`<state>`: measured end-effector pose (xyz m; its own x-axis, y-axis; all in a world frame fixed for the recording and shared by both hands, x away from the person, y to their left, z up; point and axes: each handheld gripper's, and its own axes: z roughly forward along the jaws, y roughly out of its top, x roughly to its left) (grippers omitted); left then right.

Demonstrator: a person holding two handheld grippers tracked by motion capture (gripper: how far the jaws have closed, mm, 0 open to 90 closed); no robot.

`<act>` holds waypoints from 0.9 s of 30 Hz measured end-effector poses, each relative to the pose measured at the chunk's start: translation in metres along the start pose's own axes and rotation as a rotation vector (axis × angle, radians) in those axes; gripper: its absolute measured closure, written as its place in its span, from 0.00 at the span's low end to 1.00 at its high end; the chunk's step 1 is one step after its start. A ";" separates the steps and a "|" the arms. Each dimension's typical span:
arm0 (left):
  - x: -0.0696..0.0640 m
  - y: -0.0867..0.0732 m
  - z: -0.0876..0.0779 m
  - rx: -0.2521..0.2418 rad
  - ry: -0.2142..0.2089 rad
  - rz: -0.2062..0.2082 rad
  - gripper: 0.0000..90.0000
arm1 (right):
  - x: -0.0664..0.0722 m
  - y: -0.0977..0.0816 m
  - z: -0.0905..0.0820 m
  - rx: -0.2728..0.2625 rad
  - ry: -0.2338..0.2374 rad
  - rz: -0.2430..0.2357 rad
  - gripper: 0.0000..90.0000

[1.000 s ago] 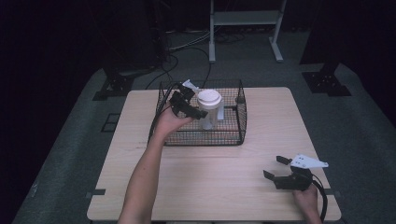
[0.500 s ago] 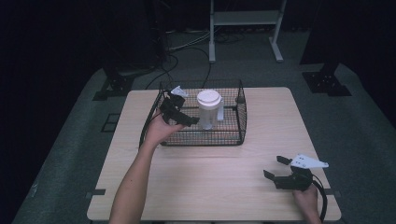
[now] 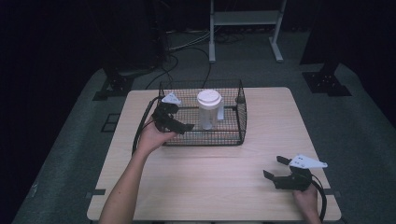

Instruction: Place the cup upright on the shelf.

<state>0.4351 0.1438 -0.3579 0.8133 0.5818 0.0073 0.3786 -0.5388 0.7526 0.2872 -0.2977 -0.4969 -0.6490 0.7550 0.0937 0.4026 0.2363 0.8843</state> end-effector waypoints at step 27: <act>-0.025 -0.038 -0.021 -0.060 -0.030 0.014 0.00 | 0.001 0.000 0.001 0.008 -0.012 -0.007 0.14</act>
<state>0.3910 0.1626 -0.3735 0.8314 0.5557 -0.0007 0.3406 -0.5086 0.7908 0.2871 -0.2965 -0.4971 -0.6441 0.7606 0.0816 0.4030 0.2468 0.8813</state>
